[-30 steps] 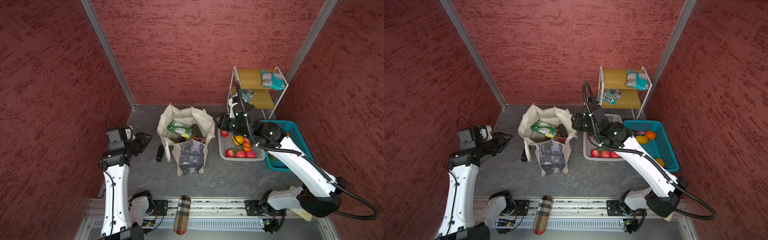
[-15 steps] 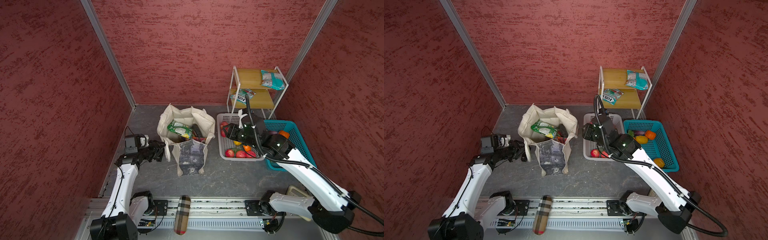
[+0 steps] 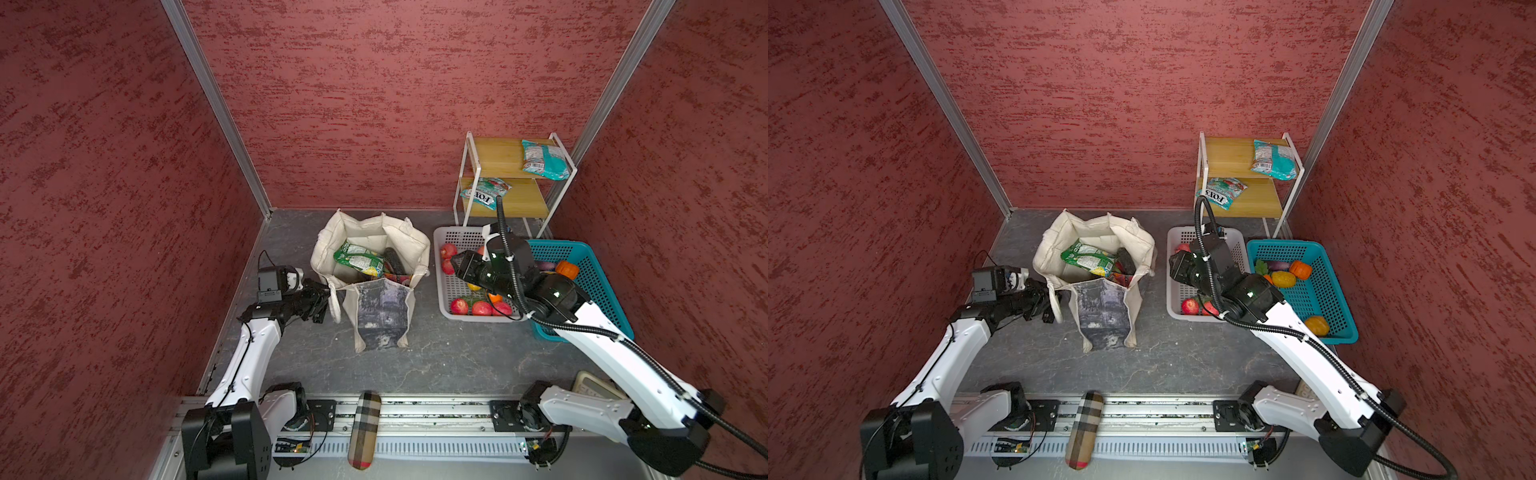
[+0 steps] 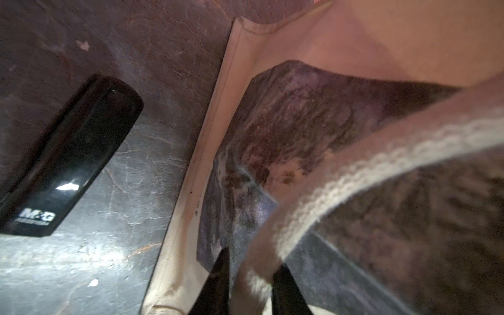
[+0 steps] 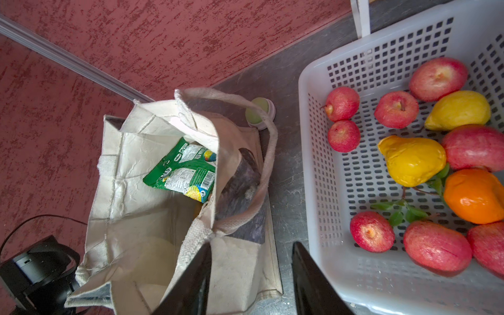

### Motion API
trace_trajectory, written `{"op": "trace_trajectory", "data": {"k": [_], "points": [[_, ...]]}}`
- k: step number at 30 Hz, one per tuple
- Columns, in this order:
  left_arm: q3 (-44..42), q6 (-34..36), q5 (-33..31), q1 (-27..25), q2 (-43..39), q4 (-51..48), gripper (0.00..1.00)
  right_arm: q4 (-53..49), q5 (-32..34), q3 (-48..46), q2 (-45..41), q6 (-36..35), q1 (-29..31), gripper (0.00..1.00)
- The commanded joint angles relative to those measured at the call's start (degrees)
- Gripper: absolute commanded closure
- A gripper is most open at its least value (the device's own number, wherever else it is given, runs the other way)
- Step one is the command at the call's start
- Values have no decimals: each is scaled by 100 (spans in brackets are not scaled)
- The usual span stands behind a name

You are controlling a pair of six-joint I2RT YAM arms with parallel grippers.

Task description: Place the food into the grocery bag and tie it

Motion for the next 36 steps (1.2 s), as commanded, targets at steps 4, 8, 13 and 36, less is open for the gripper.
{"op": "trace_trajectory", "data": {"k": [4, 8, 13, 36], "points": [[85, 2, 370, 460, -183, 93, 92, 843, -452, -699, -259, 733, -504, 53], [280, -58, 689, 924, -425, 8, 95, 1494, -944, -1124, -182, 1152, -819, 53], [614, -218, 931, 1344, -716, -133, 96, 2311, -1647, -1375, 362, 1595, -1090, 52], [553, -1369, 1465, 1970, -839, 912, 98, 4387, -3018, -1583, 2305, 2840, -1379, 45]]}}
